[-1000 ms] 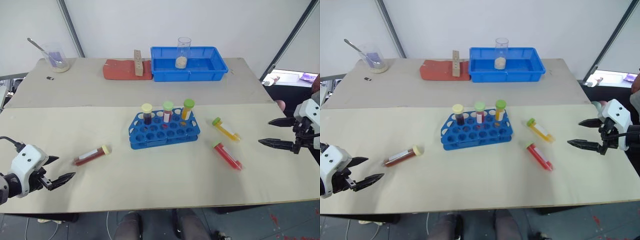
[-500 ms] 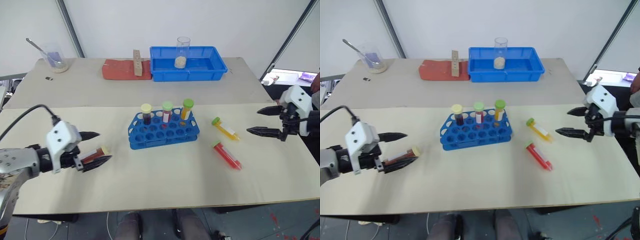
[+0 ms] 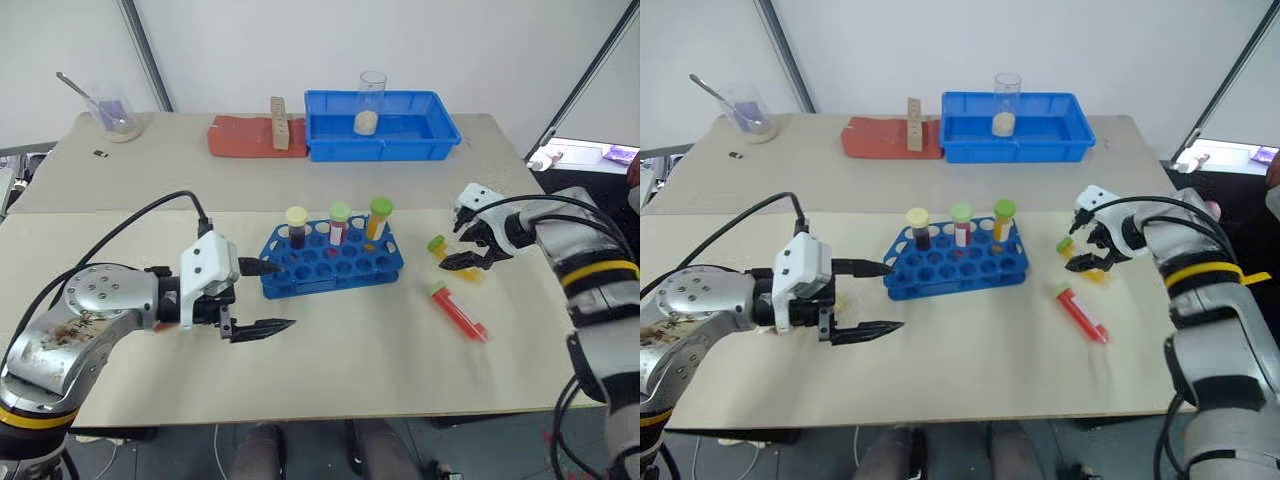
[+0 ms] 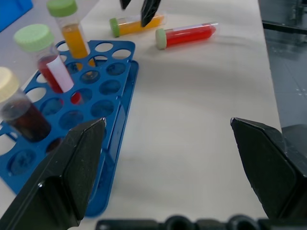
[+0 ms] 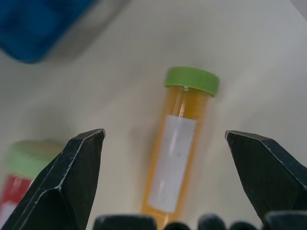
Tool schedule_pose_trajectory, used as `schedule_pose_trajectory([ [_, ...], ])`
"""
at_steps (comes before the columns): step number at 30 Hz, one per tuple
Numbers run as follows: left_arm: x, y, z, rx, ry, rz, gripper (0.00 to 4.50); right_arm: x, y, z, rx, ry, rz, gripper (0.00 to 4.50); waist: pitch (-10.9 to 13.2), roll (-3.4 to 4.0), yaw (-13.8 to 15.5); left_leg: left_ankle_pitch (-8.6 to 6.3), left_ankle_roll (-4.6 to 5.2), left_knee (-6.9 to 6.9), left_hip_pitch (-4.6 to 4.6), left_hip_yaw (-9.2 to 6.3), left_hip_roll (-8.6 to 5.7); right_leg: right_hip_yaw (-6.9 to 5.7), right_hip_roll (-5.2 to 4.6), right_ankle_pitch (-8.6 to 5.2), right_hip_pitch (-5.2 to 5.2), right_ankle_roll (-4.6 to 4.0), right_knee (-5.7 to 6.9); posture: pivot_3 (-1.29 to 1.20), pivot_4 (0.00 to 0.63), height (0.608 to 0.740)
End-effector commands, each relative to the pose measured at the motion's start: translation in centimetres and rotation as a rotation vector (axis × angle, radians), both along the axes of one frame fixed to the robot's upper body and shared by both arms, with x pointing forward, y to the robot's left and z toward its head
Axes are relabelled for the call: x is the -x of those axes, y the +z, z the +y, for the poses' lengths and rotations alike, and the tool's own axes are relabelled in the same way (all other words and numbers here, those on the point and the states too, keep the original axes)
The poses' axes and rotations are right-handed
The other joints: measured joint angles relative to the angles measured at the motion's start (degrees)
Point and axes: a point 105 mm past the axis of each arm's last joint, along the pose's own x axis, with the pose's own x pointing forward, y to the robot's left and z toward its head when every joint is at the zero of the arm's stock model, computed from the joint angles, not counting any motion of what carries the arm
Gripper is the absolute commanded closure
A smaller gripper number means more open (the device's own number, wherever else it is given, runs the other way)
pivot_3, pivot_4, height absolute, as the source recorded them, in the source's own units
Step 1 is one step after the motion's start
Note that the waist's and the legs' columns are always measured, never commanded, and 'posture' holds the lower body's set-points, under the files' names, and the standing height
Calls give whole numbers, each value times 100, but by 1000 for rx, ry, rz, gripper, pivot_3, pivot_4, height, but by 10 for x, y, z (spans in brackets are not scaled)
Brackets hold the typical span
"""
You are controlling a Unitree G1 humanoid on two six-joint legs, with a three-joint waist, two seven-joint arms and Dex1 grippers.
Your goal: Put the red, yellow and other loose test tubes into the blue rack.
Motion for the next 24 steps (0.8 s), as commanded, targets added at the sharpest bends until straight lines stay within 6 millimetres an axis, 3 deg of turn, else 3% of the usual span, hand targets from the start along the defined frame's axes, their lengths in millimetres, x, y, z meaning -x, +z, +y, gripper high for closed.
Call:
schedule_pose_trajectory([
  [1, 1, 2, -7, -9, -36, -43, 0, -9, 4, -9, 36, -35, -18, 33, 0, 0, -3, 0, 0, -1, 1, -2, 0, -2, 0, 0, 1, -1, 0, 0, 150, 740],
  [4, -1, 2, -9, -10, -42, -50, 0, -11, 2, -7, 21, -45, -2, 33, 0, 0, -6, 0, 0, -3, 2, -5, 0, -3, 1, 0, 1, -1, 3, 0, 150, 740],
  [5, -1, 1, -10, -10, -43, -51, 0, -11, 1, -6, 15, -47, 5, 271, 0, 0, -7, 0, 0, -3, 4, -4, 0, -2, 1, 0, 2, -1, 4, 0, 150, 740],
  [15, -9, -2, -14, 2, -38, -52, 0, -13, -2, 2, -41, -50, 15, 3504, 0, 1, -32, 1, 0, 3, 13, -7, 0, -2, 2, 3, 8, 2, 16, 0, 150, 740],
  [21, -12, -3, -7, 20, 7, -43, 0, -11, 33, 1, -129, 15, -68, 3553, 2, 5, -59, 1, 0, 3, 11, -8, 0, -2, 1, 3, 7, 2, 16, 0, 150, 740],
  [24, -13, -3, -3, 40, 27, -30, 0, 7, 57, 5, -203, 101, -161, 3553, 3, 5, -7, 1, 0, 3, 8, -11, 0, -3, 2, 1, 6, 4, 15, 0, 150, 740],
])
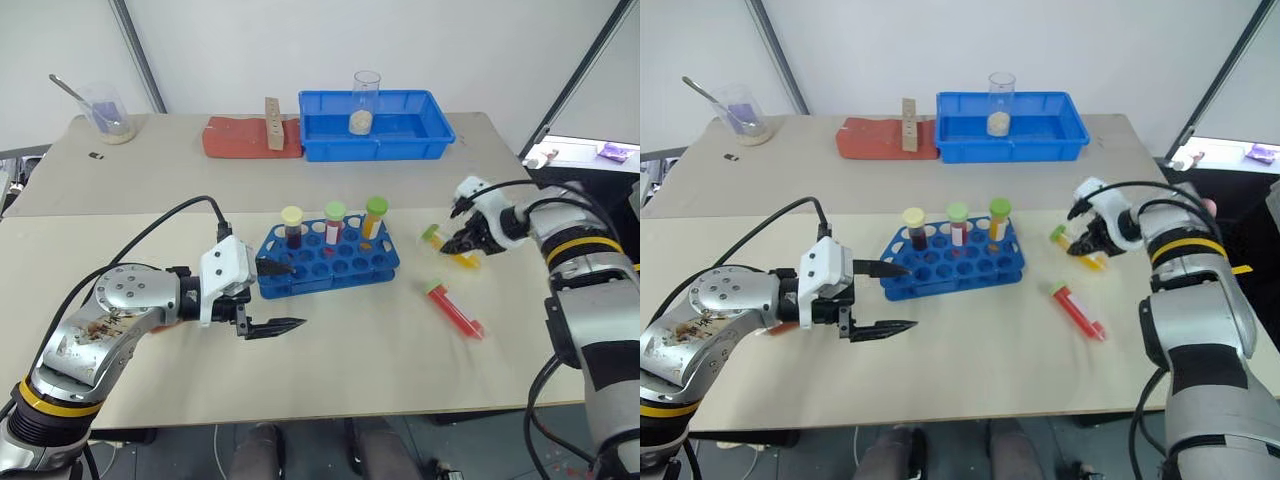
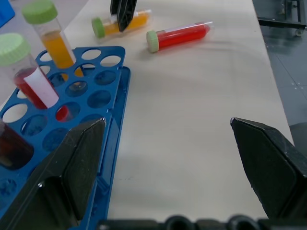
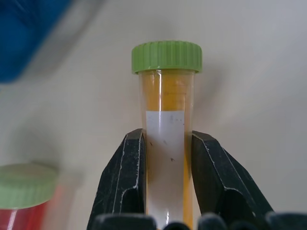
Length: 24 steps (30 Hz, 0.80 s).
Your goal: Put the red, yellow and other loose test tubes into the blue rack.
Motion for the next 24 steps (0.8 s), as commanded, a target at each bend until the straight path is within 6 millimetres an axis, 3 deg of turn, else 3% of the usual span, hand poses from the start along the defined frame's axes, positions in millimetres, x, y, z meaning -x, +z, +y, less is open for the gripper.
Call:
schedule_pose_trajectory([
  [1, 0, 8, 5, 34, 24, -25, 0, 23, 41, 15, -117, 108, -165, 3553, -1, 0, 71, 0, 0, -2, -3, -7, 1, -6, 0, -2, 1, 1, -3, 0, 150, 740],
  [5, -2, 13, 3, 111, 36, -29, 0, 69, 59, 48, -362, 192, -389, 3554, -1, -1, 141, -3, 3, -8, -3, -16, 2, -13, 1, -9, 0, 0, 5, 0, 150, 740],
  [9, -3, 19, -7, 219, 31, -41, 0, 88, 55, 75, -544, 132, -598, 3554, -1, -1, 118, 0, -1, 6, 1, -16, 2, -10, 2, -20, 4, 28, 12, 0, 150, 740],
  [16, -8, 15, -11, 224, 20, -38, 0, 79, 45, 96, -667, -20, -821, 3554, -2, 0, 69, 2, -4, 49, 4, -9, 4, -6, 5, -6, 14, 32, 14, 0, 150, 740],
  [24, -4, 7, -12, 225, 6, -21, 0, 69, 9, 114, -700, -86, -829, 3555, -2, 0, 61, 0, -2, 31, -8, -12, 3, -6, 4, 1, 7, 5, 8, 0, 150, 740],
])
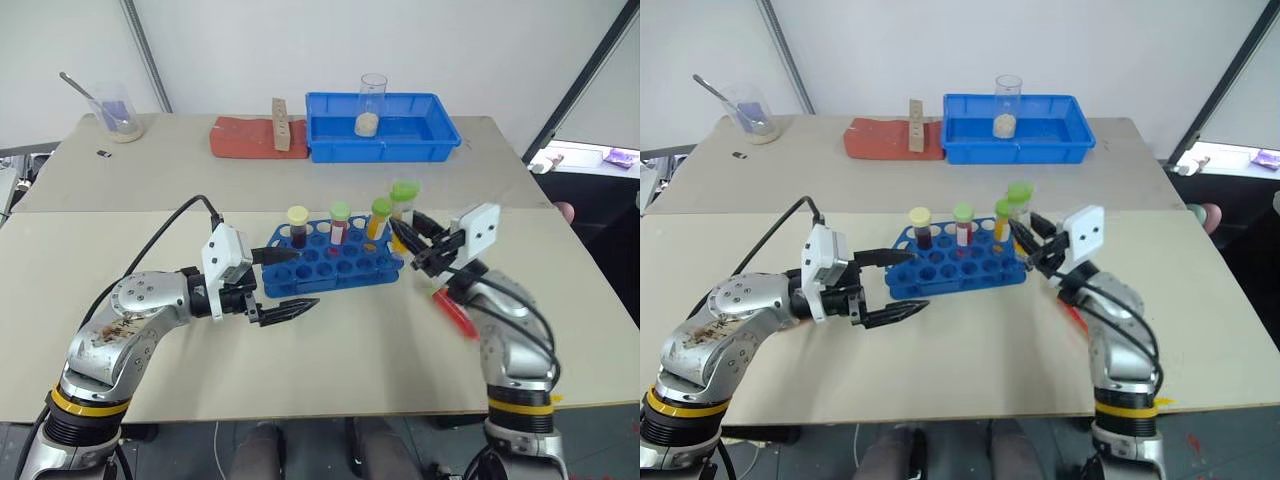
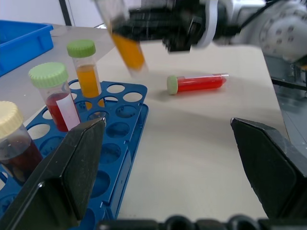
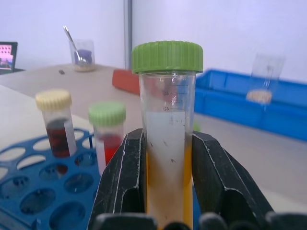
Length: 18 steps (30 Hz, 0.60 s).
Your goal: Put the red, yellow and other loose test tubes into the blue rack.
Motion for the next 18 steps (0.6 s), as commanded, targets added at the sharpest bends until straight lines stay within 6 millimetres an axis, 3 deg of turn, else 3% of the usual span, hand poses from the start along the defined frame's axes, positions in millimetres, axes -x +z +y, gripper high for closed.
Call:
schedule_pose_trajectory([
  [1, 4, 1, -2, 8, -19, -23, 0, 0, 6, 3, -5, -22, -73, 3555, 0, 0, -13, 0, 0, 0, 1, 1, 0, 1, 0, 0, 0, 0, 0, 0, 150, 740],
  [18, 7, -5, -3, 26, -8, -1, 0, -3, -18, 23, -23, -45, -87, 3555, 0, 0, -18, 0, 0, 1, 9, -2, 4, -2, 2, -13, 3, 22, 4, 0, 150, 740],
])
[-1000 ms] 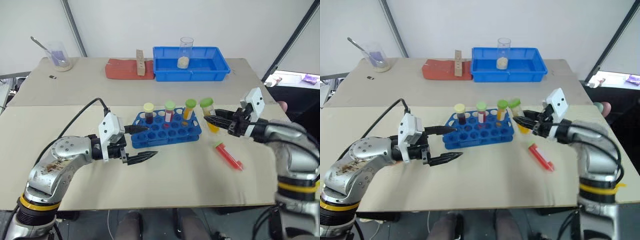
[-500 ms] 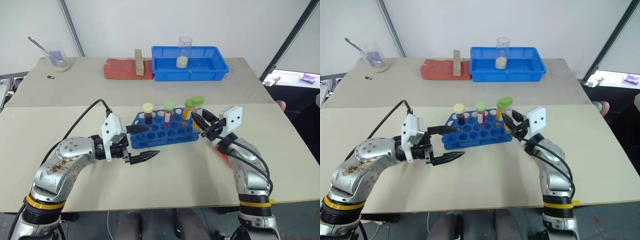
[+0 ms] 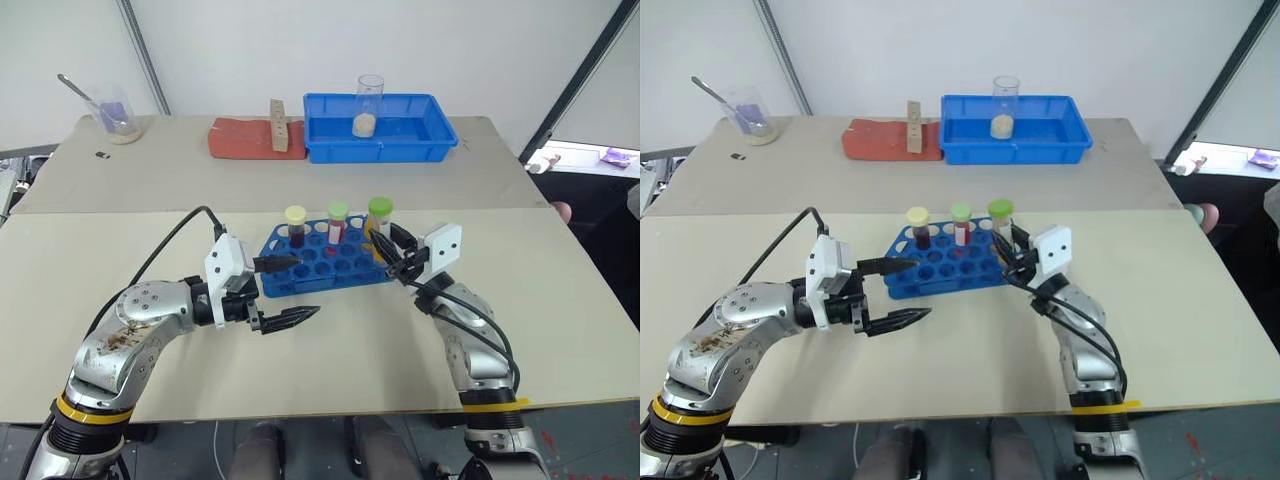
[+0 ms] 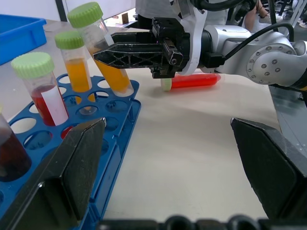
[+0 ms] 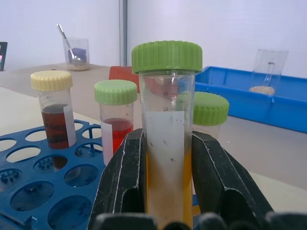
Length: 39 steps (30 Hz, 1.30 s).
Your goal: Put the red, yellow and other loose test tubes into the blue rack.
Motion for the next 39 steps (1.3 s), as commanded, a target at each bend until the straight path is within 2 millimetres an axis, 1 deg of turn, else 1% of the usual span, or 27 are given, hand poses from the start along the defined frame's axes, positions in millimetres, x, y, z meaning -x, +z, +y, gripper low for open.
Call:
schedule_pose_trajectory([
  [1, 3, 7, -2, 17, -9, -34, 0, 4, 2, 1, -19, -24, -35, 3555, 0, 0, 1, 0, 0, 0, 0, -1, 1, 0, 1, -1, 0, -1, 0, 0, 150, 740],
  [9, -1, 10, -3, 42, 19, -32, 0, 6, -4, -10, -109, -93, -21, 3555, 0, 0, 5, 0, 0, 0, 0, -2, 2, 0, 1, -1, 0, -1, 0, 0, 150, 740],
  [11, -3, 12, -5, 48, 26, -33, 0, 8, -4, -13, -131, -92, -18, 2502, 0, 0, 7, 0, 0, 0, -1, -2, 1, 0, 1, -1, 0, -1, 0, 0, 150, 740],
  [13, -4, 14, -5, 50, 29, -35, 0, 8, -4, -14, -134, -92, -20, 1853, 0, 0, 7, 0, 0, 0, -2, -2, 1, 0, 1, 0, 0, 0, -1, 0, 150, 740],
  [15, -5, 16, -7, 56, 37, -39, 0, 9, -4, -16, -121, -94, -27, 1075, 0, 0, 7, 0, 0, 0, -2, -2, 1, 0, 1, -1, 0, 0, -1, 0, 150, 740],
  [18, -7, 19, -10, 62, 41, -44, 0, 10, -4, -20, -85, -101, -19, 130, 0, 0, 8, 0, 0, 0, -1, -2, 1, 0, 1, -1, 0, 0, -1, 0, 150, 740],
  [19, -7, 20, -10, 61, 42, -46, 0, 11, -3, -23, -67, -103, -15, 34, 0, 0, 10, 0, 0, 0, -2, -2, 1, 0, 1, -1, 0, 0, -1, 0, 150, 740],
  [22, -6, 20, -11, 30, 41, -54, 0, 19, 2, -33, 15, -80, 12, 34, 0, 0, 27, 0, 0, 0, -5, -3, 0, 0, 1, -1, 0, -1, -3, 0, 150, 740],
  [24, -3, 15, -7, -27, 27, -58, 0, 28, 11, -41, 91, -48, 33, 34, 0, 0, 25, 0, 0, 0, -7, -1, -2, 1, -2, -1, -1, 0, -4, 0, 150, 740],
  [26, 2, 10, -2, -101, -10, -64, 0, 41, 22, -50, 123, 0, 71, 34, 0, 0, 24, 0, 0, 0, -5, 0, -2, 2, -2, -5, -1, 5, -4, 0, 150, 740],
  [27, 5, 8, 0, -134, -28, -67, 0, 47, 25, -52, 149, 27, 95, 34, 0, 0, 22, 0, 0, -1, -2, -1, -2, 1, -1, -8, 0, 4, -4, 0, 150, 740],
  [29, 13, 2, 6, -211, -88, -64, 0, 58, 26, -60, 226, 24, 192, 34, 0, -1, 18, 0, 0, -6, 2, 1, 0, 1, 0, -20, -2, -13, -1, 0, 150, 740],
  [31, 21, -3, 9, -256, -139, -58, 0, 62, 19, -73, 368, -45, 291, 34, 0, -1, 22, 0, 0, -11, 4, 0, 2, -2, 1, -30, -1, -29, -3, 0, 150, 740],
  [32, 25, -6, 9, -275, -164, -56, 0, 65, 17, -77, 432, -50, 326, 34, -1, -2, 21, 0, 0, -11, 5, 3, 2, 0, 0, -37, -3, -42, -3, 0, 150, 740],
  [33, 31, -11, 10, -300, -194, -55, 0, 68, 10, -81, 494, -45, 401, 34, 0, -2, 22, 0, 0, -11, 5, 3, 2, -1, 0, -38, -2, -42, -4, 0, 150, 740],
  [34, 34, -14, 10, -316, -214, -54, 0, 70, 5, -84, 526, -38, 454, 34, 0, -2, 24, 0, 0, -10, 5, 4, 2, -1, -1, -38, -2, -42, -5, 0, 150, 740],
  [35, 38, -17, 8, -324, -235, -56, 0, 71, -1, -90, 544, -38, 543, 34, 0, -3, 27, 0, 0, -11, 4, 6, 1, 0, -4, -38, -3, -42, -6, 0, 150, 740],
  [37, 43, -20, 5, -312, -258, -57, 0, 66, -9, -101, 585, -66, 644, 34, 0, -4, 22, -1, 0, -10, 4, 6, 1, -1, -5, -39, -2, -41, -10, 0, 150, 740],
  [39, 46, -21, 3, -302, -271, -60, 0, 63, -16, -108, 619, -63, 734, 34, 2, -6, 24, 0, 0, -7, 0, 5, 1, -1, -6, -38, -2, -40, -13, 0, 150, 740],
])
